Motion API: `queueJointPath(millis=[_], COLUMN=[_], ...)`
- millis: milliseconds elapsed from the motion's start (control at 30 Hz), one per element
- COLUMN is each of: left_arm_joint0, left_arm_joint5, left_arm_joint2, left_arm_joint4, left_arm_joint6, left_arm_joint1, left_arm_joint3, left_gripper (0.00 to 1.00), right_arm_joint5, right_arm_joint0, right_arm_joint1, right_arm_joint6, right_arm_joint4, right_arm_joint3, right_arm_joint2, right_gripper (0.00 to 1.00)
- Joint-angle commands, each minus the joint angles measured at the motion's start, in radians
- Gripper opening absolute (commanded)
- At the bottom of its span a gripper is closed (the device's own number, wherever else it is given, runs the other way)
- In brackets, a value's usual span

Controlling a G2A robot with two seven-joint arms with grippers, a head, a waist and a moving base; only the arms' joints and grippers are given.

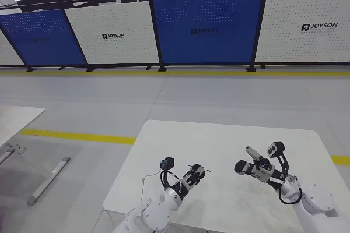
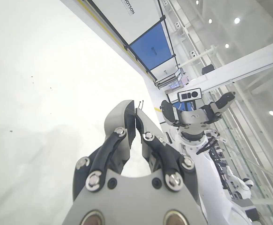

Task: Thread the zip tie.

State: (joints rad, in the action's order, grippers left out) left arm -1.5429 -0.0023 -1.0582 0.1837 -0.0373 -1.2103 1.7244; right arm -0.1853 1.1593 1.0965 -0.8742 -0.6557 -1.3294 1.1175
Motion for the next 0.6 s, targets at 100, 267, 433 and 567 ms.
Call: queueJointPath(millis=[100, 267, 433, 567], left_arm_joint0=[0.002, 0.003, 0.009, -0.001], left_arm_joint5=[-0.067, -0.086, -0.11, -0.143], left_arm_joint2=[-0.014, -0.039, -0.058, -0.09], left_arm_joint4=[-0.094, -0.106, -0.098, -0.096], left_arm_joint6=[-0.044, -0.017, 0.002, 0.016], left_arm_joint1=[-0.001, 0.0, 0.0, 0.003], left_arm_joint3=[0.014, 0.09, 0.197, 0.29], left_gripper=[0.0, 0.0, 0.0, 0.0], right_arm_joint5=[0.0, 0.0, 0.0, 0.0], right_arm_joint0=[0.0, 0.0, 0.0, 0.0], right_arm_joint1=[0.0, 0.0, 0.0, 0.0], right_arm_joint6=[0.0, 0.0, 0.0, 0.0], right_arm_joint4=[0.0, 0.0, 0.0, 0.0], right_arm_joint3=[0.0, 0.0, 0.0, 0.0], right_arm_joint2=[0.0, 0.0, 0.0, 0.0], right_gripper=[1.0, 1.0, 1.0, 1.0])
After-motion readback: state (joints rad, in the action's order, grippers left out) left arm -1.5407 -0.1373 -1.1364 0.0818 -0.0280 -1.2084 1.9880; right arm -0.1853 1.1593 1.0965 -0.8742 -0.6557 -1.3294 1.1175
